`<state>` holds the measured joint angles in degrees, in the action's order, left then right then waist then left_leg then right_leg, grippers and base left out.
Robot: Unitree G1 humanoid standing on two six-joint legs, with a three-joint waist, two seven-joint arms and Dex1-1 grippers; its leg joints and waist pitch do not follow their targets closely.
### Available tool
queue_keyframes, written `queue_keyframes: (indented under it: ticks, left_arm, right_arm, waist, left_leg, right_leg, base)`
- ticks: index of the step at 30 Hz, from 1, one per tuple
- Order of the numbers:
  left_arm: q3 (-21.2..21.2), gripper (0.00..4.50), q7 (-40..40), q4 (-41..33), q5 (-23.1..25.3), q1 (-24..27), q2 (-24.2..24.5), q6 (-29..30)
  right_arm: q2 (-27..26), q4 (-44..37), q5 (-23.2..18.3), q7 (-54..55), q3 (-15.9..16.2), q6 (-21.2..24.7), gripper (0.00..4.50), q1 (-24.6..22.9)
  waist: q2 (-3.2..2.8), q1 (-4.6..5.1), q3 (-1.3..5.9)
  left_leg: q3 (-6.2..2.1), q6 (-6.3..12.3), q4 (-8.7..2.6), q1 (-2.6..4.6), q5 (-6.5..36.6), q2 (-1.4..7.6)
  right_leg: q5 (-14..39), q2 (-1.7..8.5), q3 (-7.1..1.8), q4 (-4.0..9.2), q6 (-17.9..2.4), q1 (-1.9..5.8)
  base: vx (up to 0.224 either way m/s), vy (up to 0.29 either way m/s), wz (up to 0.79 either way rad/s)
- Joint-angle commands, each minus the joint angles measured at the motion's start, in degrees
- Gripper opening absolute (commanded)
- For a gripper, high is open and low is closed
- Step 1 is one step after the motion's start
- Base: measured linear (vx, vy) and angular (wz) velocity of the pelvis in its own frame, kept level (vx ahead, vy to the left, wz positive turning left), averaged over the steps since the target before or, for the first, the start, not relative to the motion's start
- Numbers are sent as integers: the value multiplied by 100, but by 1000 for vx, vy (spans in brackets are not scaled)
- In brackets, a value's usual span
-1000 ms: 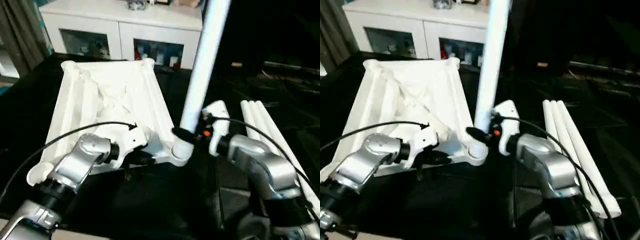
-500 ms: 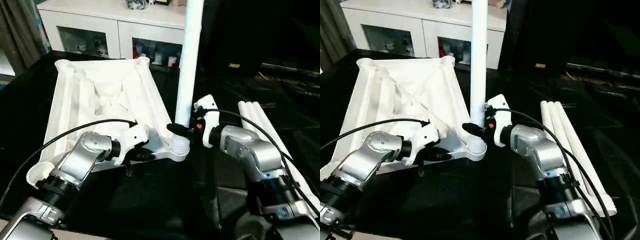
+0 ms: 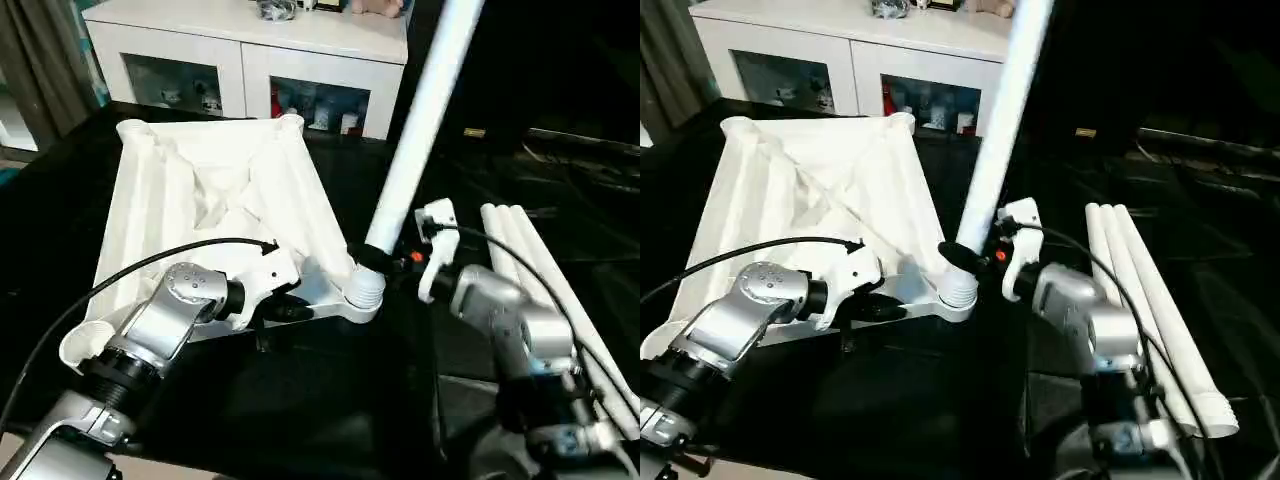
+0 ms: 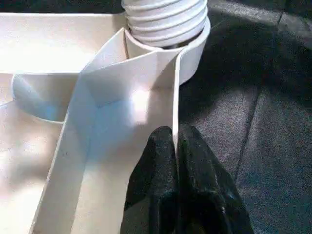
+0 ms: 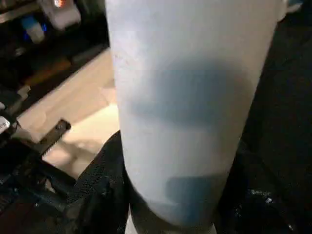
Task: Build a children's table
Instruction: Insert table leg to table base
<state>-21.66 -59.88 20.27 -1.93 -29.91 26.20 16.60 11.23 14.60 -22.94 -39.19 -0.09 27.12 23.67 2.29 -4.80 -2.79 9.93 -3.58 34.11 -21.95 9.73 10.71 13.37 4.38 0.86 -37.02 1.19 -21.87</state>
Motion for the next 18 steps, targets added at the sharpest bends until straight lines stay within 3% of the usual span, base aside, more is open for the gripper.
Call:
queue_keyframes:
  ticks: [1,2,4,5,6,7,8,12,14,15,18]
  left_arm:
    - [241,0,246,183,21,-170,-19,-102]
    - [251,0,252,224,31,-195,-24,-123]
    - [264,0,263,272,44,-225,-32,-150]
    - [272,0,262,296,48,-243,-33,-157]
    - [277,0,254,317,50,-258,-30,-171]
    - [281,0,249,345,60,-279,-22,-192]
    - [284,0,243,363,65,-296,-16,-205]
    - [275,0,224,418,90,-336,8,-245]
    - [246,0,194,424,117,-338,27,-256]
    - [227,0,179,404,128,-329,31,-249]
    - [195,0,153,368,142,-301,43,-257]
  right_arm:
    - [-39,387,140,100,18,-142,188,-254]
    - [-100,443,172,131,1,-312,187,-337]
    - [-149,495,252,171,35,-566,187,-454]
    - [-159,504,282,180,65,-647,187,-493]
    - [-162,508,333,200,110,-744,187,-532]
    - [-162,509,434,222,191,-864,187,-577]
    - [-162,507,500,236,242,-933,187,-601]
    - [-185,445,689,262,376,-1099,187,-619]
    - [-138,414,876,226,566,-1195,187,-594]
    - [-102,395,927,186,650,-1201,187,-575]
    - [-44,398,980,99,786,-1187,187,-509]
  waist:
    - [-93,-20,303]
    - [-143,-31,293]
    - [-107,-15,290]
    - [-165,-20,281]
    - [-168,-11,273]
    - [-211,-17,275]
    - [-180,-4,273]
    - [-189,-8,256]
    - [-181,-13,256]
    - [-146,-7,253]
    - [-147,-6,240]
  left_leg:
    - [-67,-349,-495,137,1704,200]
    - [-72,-372,-502,146,1819,201]
    - [-79,-385,-511,144,1937,203]
    - [-100,-422,-530,156,2116,206]
    - [-108,-440,-539,157,2227,208]
    - [-113,-456,-541,169,2288,204]
    - [-119,-464,-543,157,2353,205]
    - [-123,-451,-556,164,2455,203]
    - [-132,-442,-562,162,2472,209]
    - [-131,-432,-572,157,2465,213]
    - [-133,-417,-577,159,2498,212]
  right_leg:
    - [1076,328,-162,535,-1116,113]
    - [1225,336,-167,553,-1094,89]
    - [1378,340,-166,571,-1071,91]
    - [1621,342,-163,588,-1016,74]
    - [1758,342,-162,604,-983,68]
    - [1813,341,-164,613,-971,60]
    - [1878,342,-164,624,-945,57]
    - [2072,345,-172,647,-912,31]
    - [2183,355,-177,657,-882,28]
    - [2185,348,-174,659,-867,29]
    - [2268,353,-179,663,-848,24]
  base:
    - [0,0,0]
    - [0,0,0]
    - [0,0,0]
    - [0,0,0]
    - [0,0,0]
    - [0,0,0]
    - [0,0,0]
    - [0,0,0]
    - [0,0,0]
    - [0,0,0]
    - [0,0,0]
